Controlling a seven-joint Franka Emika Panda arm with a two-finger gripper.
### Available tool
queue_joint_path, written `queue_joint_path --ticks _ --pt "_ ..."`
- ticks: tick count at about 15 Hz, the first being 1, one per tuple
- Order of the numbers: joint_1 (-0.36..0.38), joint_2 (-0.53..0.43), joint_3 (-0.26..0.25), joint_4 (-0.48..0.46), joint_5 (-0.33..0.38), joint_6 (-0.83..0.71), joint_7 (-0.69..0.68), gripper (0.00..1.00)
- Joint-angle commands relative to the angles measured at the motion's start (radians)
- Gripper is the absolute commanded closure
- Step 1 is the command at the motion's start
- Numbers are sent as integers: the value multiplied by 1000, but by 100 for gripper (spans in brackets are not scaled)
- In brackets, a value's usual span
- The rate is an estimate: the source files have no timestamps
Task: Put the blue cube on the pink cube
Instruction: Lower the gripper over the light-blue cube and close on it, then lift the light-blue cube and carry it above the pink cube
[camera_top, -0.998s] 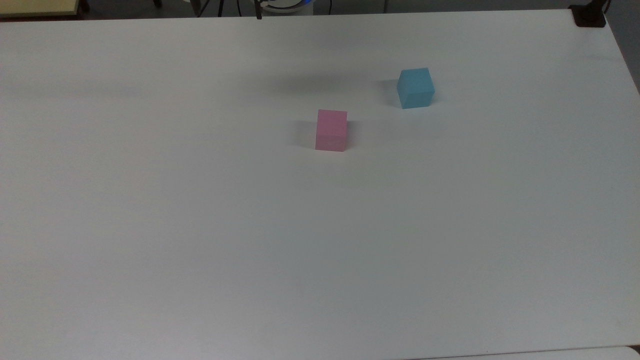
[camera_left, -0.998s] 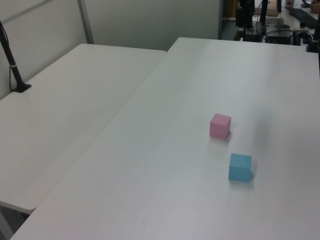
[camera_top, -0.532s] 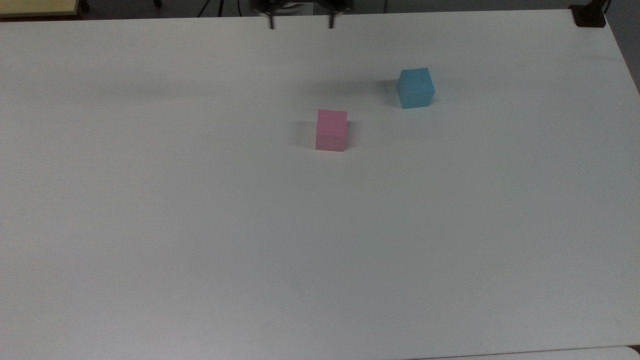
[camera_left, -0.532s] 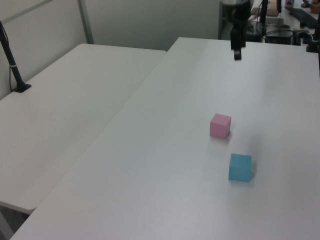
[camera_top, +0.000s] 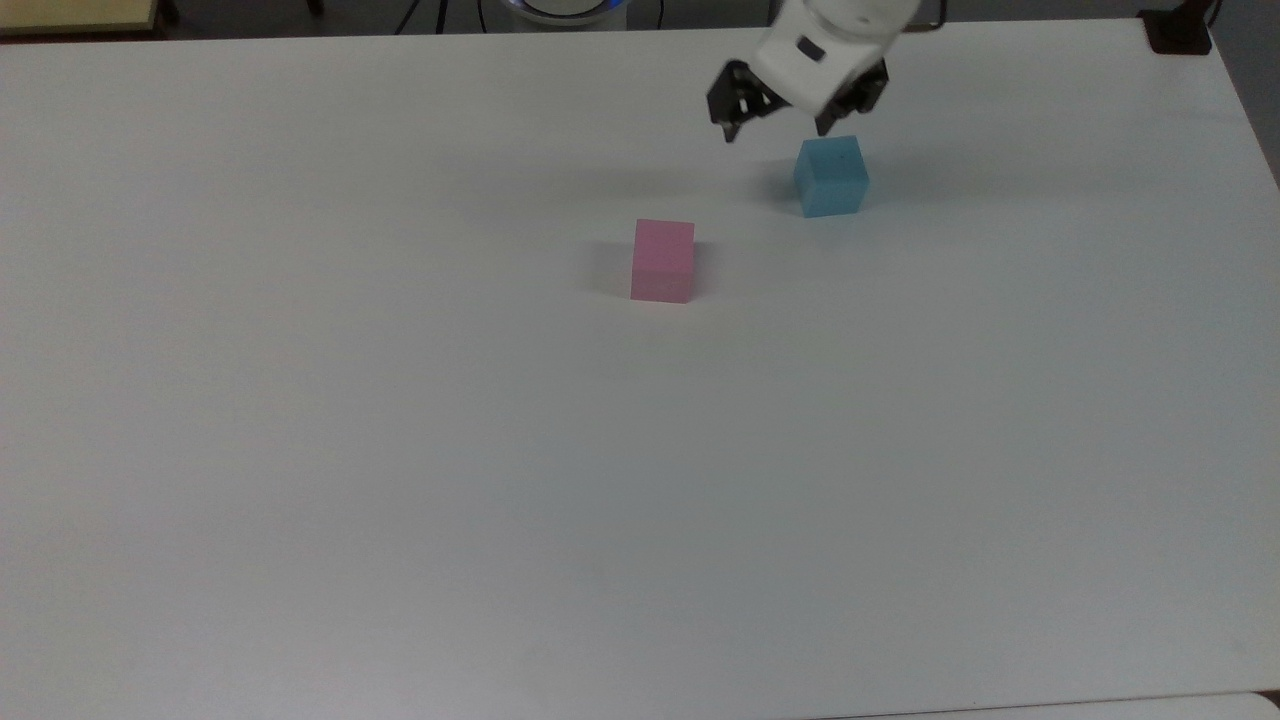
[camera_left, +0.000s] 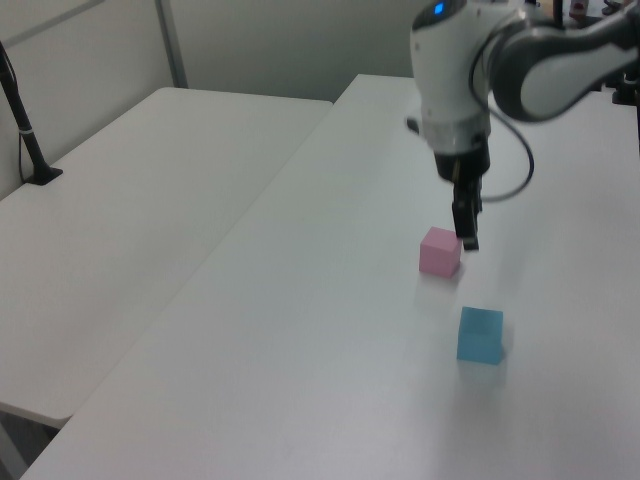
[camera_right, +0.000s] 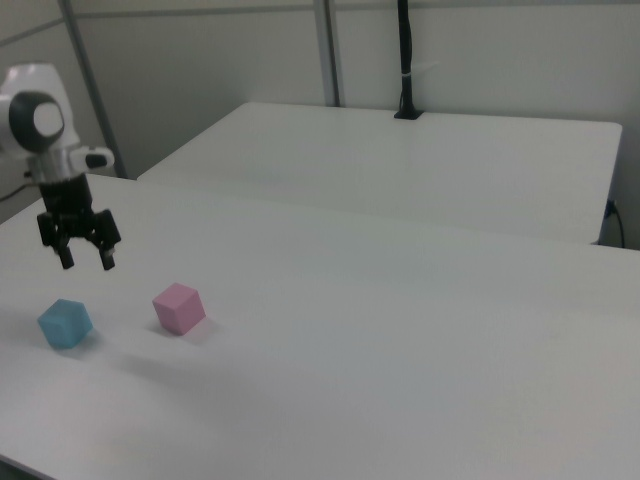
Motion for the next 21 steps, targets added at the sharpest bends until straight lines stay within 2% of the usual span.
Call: queue_joint_path --ticks 1,4,6,10,11,13,14,16,18,21 --pt "26 31 34 -28 1 62 34 0" --pt "60 58 60 -48 1 107 74 0" --pt "57 97 102 -52 -5 146 125 0" --pt "53 163 126 -51 -13 187 160 0" --pt "48 163 131 -51 -13 189 160 16" --pt "44 151 137 -51 -13 174 145 70" --pt "42 137 137 -52 -13 159 134 86" --pt "22 100 137 -46 -9 108 119 87" --pt "-31 53 132 -25 1 50 108 87" --pt "-132 25 90 56 13 -56 25 87"
